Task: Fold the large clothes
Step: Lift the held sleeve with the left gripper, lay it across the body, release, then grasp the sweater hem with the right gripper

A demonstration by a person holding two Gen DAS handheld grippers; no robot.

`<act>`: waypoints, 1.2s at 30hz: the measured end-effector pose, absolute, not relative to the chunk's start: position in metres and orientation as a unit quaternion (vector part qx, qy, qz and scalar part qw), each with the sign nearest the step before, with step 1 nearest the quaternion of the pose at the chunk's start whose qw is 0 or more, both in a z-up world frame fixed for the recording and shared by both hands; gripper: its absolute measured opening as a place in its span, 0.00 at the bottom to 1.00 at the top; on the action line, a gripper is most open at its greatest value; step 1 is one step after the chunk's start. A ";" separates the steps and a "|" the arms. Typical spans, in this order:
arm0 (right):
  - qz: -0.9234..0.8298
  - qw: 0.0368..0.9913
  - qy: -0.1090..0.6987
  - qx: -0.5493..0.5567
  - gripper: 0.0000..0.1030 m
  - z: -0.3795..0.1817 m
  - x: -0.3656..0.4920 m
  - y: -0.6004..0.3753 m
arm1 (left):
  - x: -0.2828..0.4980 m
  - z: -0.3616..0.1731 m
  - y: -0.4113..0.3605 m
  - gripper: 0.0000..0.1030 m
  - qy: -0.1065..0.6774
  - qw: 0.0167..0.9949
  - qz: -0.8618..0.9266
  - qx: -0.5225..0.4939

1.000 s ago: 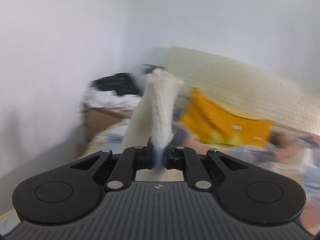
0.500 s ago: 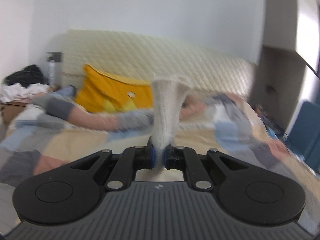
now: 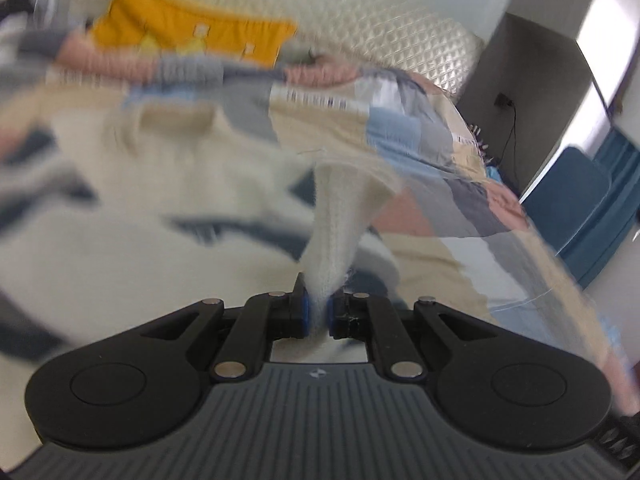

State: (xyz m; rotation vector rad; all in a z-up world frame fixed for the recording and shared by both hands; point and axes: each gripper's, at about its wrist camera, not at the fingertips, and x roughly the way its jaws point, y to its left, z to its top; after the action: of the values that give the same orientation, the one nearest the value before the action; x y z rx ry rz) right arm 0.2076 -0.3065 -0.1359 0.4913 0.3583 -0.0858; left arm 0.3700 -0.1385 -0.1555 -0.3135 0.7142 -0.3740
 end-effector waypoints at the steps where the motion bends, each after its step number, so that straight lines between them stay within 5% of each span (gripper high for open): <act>1: -0.041 0.953 0.173 0.247 0.65 -0.135 0.207 -0.308 | 0.371 -0.168 -0.139 0.10 0.355 0.903 -0.177 -0.166; 11: -0.024 0.956 0.168 0.239 0.66 -0.139 0.207 -0.310 | 0.348 -0.192 -0.138 0.14 0.371 0.900 -0.177 -0.144; 16: -0.016 0.962 0.170 0.213 0.66 -0.137 0.207 -0.300 | 0.311 -0.172 -0.126 0.44 0.376 0.896 -0.185 -0.144; 19: -0.011 0.963 0.177 0.205 0.66 -0.136 0.206 -0.294 | 0.282 -0.165 -0.112 0.51 0.359 0.907 -0.184 -0.118; 29: 0.034 0.959 0.223 0.171 0.66 -0.141 0.210 -0.262 | 0.224 -0.165 -0.037 0.52 0.323 0.935 -0.118 -0.085; 36: 0.012 0.949 0.270 0.164 0.65 -0.158 0.237 -0.264 | 0.224 -0.197 0.006 0.52 0.379 0.921 -0.024 -0.087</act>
State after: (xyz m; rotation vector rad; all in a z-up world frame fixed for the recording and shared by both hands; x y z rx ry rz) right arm 0.2369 -0.2642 -0.1575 0.3331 0.5492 0.0234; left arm 0.2244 0.0057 -0.1967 -0.1785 0.7785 -0.0498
